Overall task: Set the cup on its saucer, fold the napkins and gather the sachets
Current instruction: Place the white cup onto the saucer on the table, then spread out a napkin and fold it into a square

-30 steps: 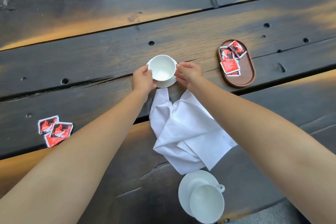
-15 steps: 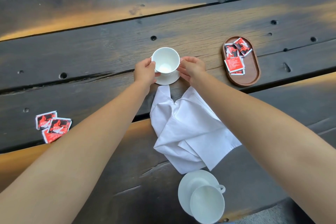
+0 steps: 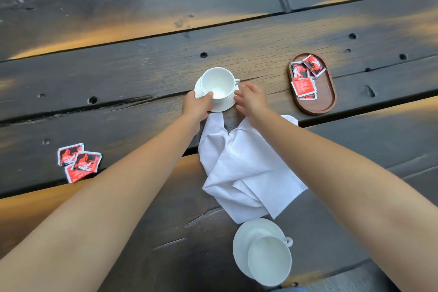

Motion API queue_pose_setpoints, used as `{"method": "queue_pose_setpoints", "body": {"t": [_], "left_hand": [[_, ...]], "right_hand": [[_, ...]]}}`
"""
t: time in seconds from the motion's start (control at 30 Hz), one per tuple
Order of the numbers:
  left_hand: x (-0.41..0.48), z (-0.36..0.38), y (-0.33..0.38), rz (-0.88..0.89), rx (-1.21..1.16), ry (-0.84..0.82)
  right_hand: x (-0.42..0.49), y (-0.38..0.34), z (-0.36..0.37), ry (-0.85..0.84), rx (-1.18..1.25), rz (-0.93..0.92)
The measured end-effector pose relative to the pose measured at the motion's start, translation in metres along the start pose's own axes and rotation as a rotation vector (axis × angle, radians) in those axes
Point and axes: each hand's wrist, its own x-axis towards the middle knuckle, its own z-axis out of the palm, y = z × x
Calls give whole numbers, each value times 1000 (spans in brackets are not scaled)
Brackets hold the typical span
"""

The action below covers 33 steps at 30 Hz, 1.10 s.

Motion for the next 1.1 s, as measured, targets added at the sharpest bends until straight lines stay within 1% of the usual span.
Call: {"method": "queue_pose_setpoints", "body": {"t": [0.07,0.13,0.23,0.33,0.47,0.63,0.73,0.8,0.9,1.03,1.1], "left_hand": [[-5,0,-4,-7,64,-12],[-11,-1,-10,-4,138,-30],[-24,1,-23,59,256,-73],[-40,6,-38,103,370,-160],[-55,6,-55,206,577,-235],[-73,-2,-68,291,642,-240],[-86,-6,-74,318,688,-229],[-95,-9,-77,316,708,-217],[-109,-15,-81,314,710,-207],[-129,-25,-80,398,754,-200],[-133,-26,-74,423,789,-226]], "right_hand": [[-6,6,-5,18,-39,-40],[-9,13,-11,34,-140,-124],[-17,22,-24,21,-413,-286],[-32,32,-38,-12,-639,-391],[-51,45,-55,34,-849,-460],[-74,60,-70,28,-995,-534],[-88,67,-73,5,-1133,-588],[-98,70,-75,11,-1154,-612],[-113,70,-79,-1,-1065,-651],[-140,63,-82,4,-1045,-775],[-147,58,-79,-6,-1047,-789]]}}
